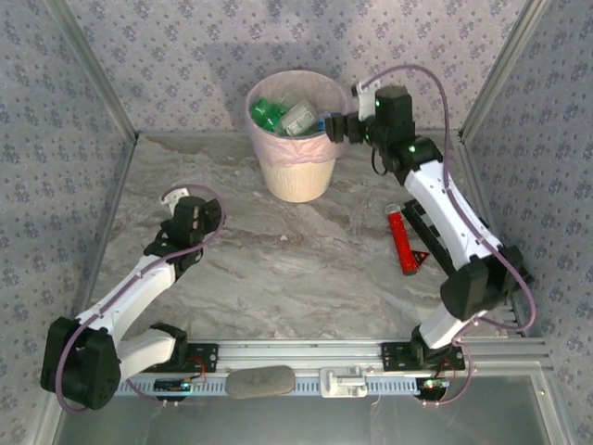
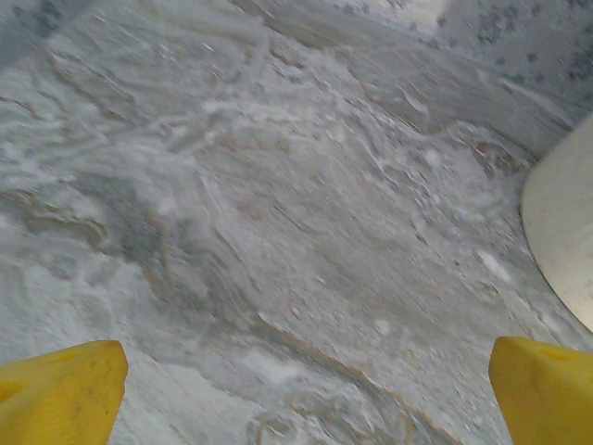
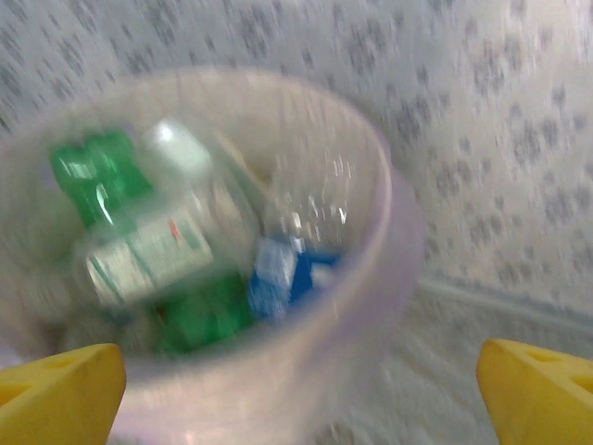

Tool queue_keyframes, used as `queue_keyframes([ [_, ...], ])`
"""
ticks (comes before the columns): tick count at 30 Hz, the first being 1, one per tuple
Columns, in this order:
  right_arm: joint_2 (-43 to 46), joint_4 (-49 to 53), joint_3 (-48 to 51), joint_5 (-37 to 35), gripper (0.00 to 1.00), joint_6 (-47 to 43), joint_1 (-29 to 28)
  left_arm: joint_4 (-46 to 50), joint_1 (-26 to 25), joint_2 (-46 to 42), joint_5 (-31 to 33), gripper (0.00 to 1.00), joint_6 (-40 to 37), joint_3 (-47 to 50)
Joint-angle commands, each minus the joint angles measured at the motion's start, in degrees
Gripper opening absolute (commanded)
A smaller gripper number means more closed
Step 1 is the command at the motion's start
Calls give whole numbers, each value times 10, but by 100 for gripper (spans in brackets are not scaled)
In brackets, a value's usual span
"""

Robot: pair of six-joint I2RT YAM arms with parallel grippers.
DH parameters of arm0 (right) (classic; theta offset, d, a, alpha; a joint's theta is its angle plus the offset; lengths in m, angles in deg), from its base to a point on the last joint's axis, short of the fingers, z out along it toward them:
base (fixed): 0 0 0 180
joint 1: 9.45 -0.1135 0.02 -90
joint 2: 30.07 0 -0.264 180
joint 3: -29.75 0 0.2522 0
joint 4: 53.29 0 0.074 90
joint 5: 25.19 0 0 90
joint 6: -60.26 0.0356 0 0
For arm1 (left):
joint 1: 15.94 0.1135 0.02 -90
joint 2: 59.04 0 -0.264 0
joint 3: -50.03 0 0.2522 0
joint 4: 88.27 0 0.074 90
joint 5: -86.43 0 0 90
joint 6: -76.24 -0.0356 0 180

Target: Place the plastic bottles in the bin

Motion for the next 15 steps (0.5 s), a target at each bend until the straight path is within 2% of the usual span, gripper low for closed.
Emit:
queue_keyframes([
  [1,60,-30,105,-51,99,3,0,-10,22,1,39,100,-26,-22],
  [8,134,-54,339,-187,99,17,6,-28,56,37,57,100,-17,-29],
  [10,147,-94,399,-226,99,15,12,-30,61,52,73,100,-24,-34],
  [15,153,-206,507,-272,99,3,46,-50,66,97,119,100,-74,-42],
])
